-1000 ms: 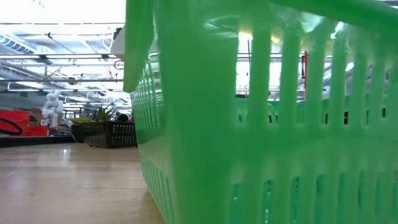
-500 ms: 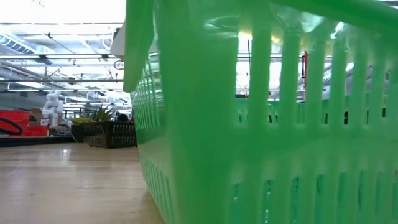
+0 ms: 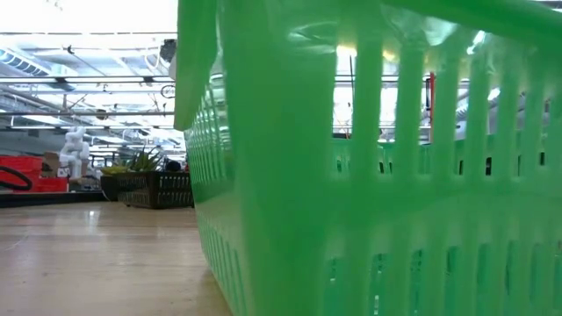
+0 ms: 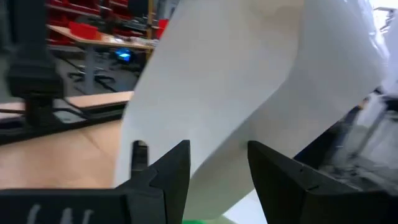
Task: Stack baskets by color
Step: Stack the bottom left white bin on the top white bin
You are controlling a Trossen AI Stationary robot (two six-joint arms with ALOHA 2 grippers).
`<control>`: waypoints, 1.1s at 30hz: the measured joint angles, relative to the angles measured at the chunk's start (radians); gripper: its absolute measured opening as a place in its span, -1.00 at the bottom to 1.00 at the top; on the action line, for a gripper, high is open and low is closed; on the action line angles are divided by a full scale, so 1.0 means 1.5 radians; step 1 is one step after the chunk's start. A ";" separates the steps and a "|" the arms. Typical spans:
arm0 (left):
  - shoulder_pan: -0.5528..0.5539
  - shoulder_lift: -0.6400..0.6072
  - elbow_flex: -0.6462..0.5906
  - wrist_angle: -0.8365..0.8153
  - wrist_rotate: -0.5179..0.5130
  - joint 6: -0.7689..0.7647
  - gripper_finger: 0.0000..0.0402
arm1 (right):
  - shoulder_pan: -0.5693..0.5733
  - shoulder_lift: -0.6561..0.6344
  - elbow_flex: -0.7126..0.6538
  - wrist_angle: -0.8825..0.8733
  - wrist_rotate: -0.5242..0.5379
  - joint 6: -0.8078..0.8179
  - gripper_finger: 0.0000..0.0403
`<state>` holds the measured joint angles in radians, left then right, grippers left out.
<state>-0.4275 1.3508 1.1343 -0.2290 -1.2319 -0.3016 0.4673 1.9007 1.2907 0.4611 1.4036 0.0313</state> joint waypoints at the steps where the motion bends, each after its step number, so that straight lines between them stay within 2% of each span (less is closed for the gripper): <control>1: 0.000 0.003 0.000 0.013 0.000 0.008 -0.98 | 0.000 0.000 0.000 0.000 0.013 -0.010 -0.23; 8: -0.032 0.006 0.000 0.062 0.005 0.027 -0.94 | 0.000 0.000 0.000 0.001 0.097 -0.088 -0.23; 13: -0.077 0.006 0.000 0.091 0.002 0.051 -0.97 | 0.000 0.000 0.000 0.004 0.112 -0.114 -0.27; 17: -0.098 0.006 0.000 0.122 0.001 0.076 -0.91 | 0.005 -0.005 0.000 0.005 0.115 -0.117 -0.43; 24: -0.119 0.006 0.000 0.139 0.024 0.090 -0.78 | 0.008 -0.046 -0.009 0.005 0.129 -0.149 -0.88; 26: -0.126 0.006 0.000 0.138 0.050 0.090 -0.75 | 0.008 -0.068 -0.029 0.007 0.128 -0.149 -0.96; 29: -0.135 0.009 0.000 0.138 0.130 0.105 -0.66 | 0.011 -0.108 -0.075 0.007 0.105 -0.124 -0.96; 33: -0.141 0.008 0.000 0.172 0.189 0.131 -0.44 | 0.015 -0.174 -0.142 0.001 0.080 -0.103 -0.98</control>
<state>-0.6385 1.3627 1.1343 0.0288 -0.9478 -0.1055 0.4902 1.6400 1.0783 0.4619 1.5239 -0.1228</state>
